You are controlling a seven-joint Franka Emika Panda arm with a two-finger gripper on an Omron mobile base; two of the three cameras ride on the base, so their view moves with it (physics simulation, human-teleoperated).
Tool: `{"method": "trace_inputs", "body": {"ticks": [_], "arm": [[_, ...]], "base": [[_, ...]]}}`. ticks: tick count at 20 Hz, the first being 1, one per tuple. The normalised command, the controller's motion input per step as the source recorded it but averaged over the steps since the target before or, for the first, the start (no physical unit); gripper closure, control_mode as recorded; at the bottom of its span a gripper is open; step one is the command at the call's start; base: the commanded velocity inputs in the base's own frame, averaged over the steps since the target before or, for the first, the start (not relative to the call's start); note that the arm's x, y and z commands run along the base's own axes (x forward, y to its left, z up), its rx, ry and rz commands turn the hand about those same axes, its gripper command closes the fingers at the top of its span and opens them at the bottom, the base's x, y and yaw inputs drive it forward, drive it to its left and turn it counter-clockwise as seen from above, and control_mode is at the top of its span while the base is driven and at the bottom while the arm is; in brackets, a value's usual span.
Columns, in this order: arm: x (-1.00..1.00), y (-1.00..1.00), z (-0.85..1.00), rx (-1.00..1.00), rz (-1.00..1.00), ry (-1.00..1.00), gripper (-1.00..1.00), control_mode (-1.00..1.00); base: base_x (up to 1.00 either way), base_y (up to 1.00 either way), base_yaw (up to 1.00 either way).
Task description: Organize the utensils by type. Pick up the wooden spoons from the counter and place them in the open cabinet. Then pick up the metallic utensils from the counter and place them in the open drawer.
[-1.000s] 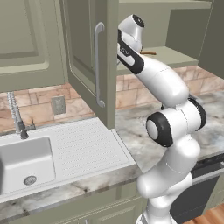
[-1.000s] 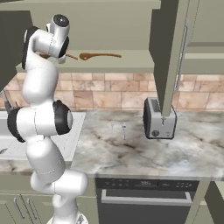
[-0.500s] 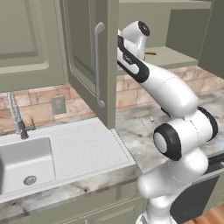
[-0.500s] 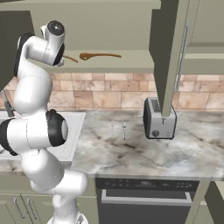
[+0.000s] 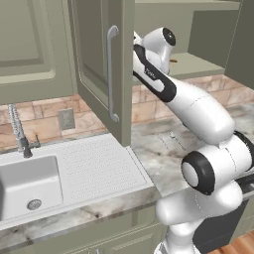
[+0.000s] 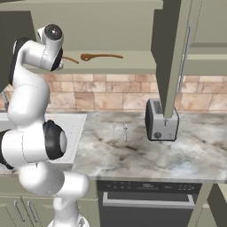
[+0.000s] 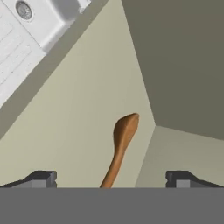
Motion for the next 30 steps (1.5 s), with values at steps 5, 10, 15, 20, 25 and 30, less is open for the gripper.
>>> {"method": "trace_inputs", "body": {"ticks": [5, 10, 15, 20, 25, 30], "arm": [[-0.66, -0.11, -0.07, 0.02, 0.0, 0.0, -1.0, -1.0], [-0.67, -0.17, -0.02, 0.06, -0.01, 0.0, -1.0, -1.0], [-0.63, -0.33, -0.03, 0.05, -0.04, 0.0, -1.0, -1.0], [-0.7, -0.5, -0.06, 0.06, -0.17, 0.0, -1.0, -1.0], [-0.68, -0.45, -0.11, 0.04, -0.38, 0.04, -1.0, -1.0], [-0.59, -0.46, -0.16, 0.02, -0.48, 0.14, -1.0, -1.0]], "base": [[0.0, 0.0, 0.0], [0.0, 0.0, 0.0], [0.0, 0.0, 0.0], [0.0, 0.0, 0.0], [0.0, 0.0, 0.0], [0.0, 0.0, 0.0]]}}
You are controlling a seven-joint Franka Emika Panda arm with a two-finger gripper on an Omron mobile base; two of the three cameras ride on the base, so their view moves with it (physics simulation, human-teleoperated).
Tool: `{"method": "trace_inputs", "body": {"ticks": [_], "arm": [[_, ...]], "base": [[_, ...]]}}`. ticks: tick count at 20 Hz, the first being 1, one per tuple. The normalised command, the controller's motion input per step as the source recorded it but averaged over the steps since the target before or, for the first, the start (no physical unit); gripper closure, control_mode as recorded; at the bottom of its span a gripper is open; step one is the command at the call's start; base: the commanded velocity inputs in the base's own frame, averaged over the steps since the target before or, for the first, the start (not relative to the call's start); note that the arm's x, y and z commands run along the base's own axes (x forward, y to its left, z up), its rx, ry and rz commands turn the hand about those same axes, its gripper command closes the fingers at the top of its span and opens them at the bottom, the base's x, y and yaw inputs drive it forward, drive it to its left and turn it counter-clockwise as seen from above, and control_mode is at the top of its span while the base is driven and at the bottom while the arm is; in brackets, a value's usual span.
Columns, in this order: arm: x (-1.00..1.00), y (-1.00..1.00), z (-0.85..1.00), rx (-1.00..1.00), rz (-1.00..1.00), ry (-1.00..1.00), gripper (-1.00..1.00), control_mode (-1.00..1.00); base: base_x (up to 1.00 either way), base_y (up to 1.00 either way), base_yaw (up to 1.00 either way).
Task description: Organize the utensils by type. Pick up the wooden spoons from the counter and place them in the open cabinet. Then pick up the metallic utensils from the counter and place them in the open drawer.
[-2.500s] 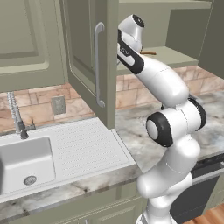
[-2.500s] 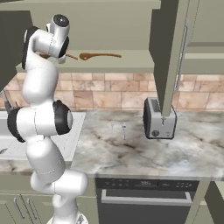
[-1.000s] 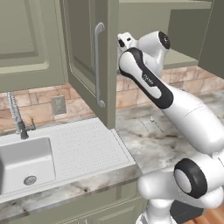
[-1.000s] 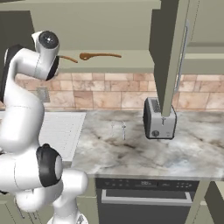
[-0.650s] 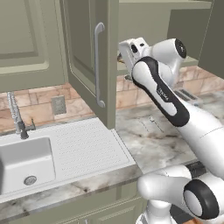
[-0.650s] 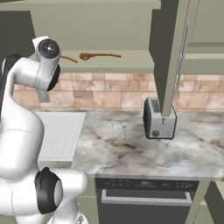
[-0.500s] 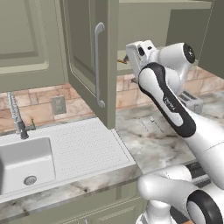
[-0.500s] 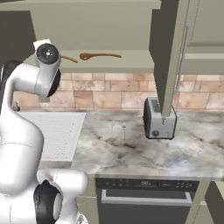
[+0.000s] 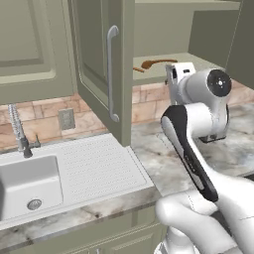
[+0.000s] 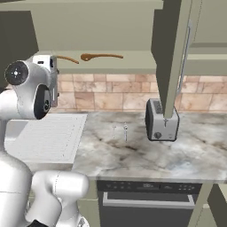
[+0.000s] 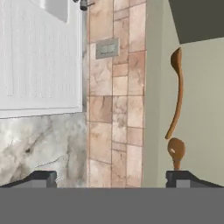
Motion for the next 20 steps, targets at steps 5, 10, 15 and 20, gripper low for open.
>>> {"method": "trace_inputs", "body": {"ticks": [5, 10, 15, 20], "arm": [[-0.54, -0.44, -0.21, 0.05, -0.52, 0.21, -1.0, -1.0], [-0.54, -0.47, -0.25, 0.12, -0.54, 0.21, -1.0, -1.0], [-0.52, -0.53, -0.37, 0.16, -0.48, 0.1, -1.0, -1.0], [-0.17, -0.51, -0.46, 0.13, -0.46, 0.1, -1.0, -1.0]], "base": [[0.0, 0.0, 0.0], [0.0, 0.0, 0.0], [0.0, 0.0, 0.0], [0.0, 0.0, 0.0]]}}
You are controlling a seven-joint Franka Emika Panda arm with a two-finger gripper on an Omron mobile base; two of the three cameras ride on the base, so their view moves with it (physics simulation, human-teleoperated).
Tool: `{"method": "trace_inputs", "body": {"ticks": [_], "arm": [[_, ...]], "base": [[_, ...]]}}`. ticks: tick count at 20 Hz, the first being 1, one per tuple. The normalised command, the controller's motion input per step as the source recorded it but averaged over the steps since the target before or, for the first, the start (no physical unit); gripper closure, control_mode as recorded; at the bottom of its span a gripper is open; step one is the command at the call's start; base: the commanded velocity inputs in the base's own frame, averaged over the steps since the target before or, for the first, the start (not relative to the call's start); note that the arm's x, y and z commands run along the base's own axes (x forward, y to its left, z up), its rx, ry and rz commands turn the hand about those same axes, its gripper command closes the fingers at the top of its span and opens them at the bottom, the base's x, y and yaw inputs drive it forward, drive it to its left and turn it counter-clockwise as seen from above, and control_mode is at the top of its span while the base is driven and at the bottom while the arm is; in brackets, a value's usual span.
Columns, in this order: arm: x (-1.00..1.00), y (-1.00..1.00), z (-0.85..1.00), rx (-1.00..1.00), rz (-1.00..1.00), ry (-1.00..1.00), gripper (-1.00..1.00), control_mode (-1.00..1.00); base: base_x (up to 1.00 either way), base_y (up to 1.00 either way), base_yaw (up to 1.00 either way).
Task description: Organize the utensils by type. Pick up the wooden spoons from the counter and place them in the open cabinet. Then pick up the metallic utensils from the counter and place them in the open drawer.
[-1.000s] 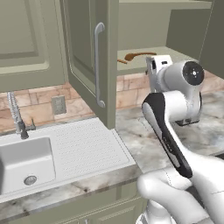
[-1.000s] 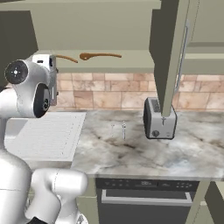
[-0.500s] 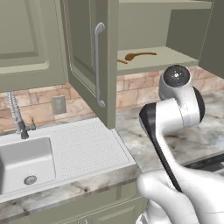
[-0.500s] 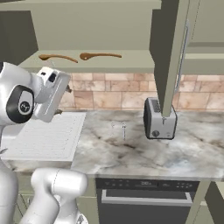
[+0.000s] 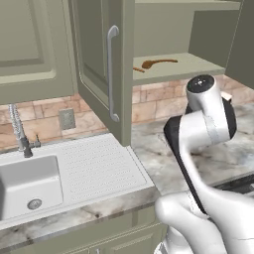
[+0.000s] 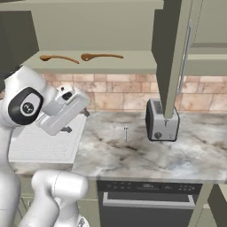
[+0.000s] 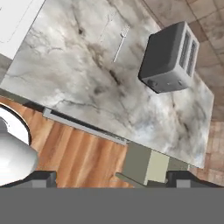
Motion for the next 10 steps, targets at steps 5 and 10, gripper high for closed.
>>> {"method": "trace_inputs", "body": {"ticks": [5, 10], "arm": [[0.06, -0.42, -0.55, 0.1, -0.38, 0.09, -1.0, -1.0], [0.19, -0.38, -0.73, 0.08, -0.19, -0.05, -1.0, -1.0]], "base": [[0.0, 0.0, 0.0], [0.0, 0.0, 0.0]]}}
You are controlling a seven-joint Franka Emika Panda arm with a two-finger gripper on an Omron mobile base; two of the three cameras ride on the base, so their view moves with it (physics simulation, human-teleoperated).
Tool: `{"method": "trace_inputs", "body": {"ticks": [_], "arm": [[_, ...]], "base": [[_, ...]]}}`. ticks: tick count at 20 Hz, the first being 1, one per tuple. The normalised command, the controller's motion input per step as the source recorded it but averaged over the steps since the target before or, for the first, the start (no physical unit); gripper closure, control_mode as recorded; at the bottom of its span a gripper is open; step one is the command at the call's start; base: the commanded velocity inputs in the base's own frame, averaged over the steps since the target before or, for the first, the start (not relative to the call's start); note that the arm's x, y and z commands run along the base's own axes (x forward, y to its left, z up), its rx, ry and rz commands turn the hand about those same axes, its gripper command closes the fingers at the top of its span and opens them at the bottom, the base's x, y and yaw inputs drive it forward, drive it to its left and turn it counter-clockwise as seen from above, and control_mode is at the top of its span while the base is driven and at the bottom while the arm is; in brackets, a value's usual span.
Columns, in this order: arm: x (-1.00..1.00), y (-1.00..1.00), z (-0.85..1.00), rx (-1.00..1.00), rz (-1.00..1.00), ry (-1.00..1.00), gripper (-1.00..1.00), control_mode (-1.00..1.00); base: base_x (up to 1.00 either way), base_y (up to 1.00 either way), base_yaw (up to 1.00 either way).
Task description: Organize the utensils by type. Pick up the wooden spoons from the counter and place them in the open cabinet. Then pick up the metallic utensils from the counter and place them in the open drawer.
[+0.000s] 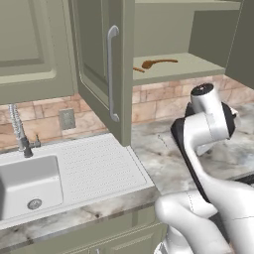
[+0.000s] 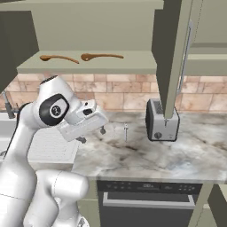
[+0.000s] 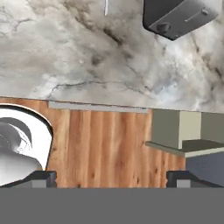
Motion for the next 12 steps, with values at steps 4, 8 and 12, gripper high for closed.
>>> {"method": "trace_inputs", "body": {"ticks": [4, 8, 12], "arm": [[0.37, -0.2, -0.66, 0.11, -0.06, -0.22, -1.0, -1.0], [0.43, -0.02, -0.27, 0.17, 0.0, -0.27, -1.0, -1.0], [0.44, 0.0, -0.02, 0.15, 0.0, -0.07, -1.0, -1.0]], "base": [[0.0, 0.0, 0.0], [0.0, 0.0, 0.0], [0.0, 0.0, 0.0]]}}
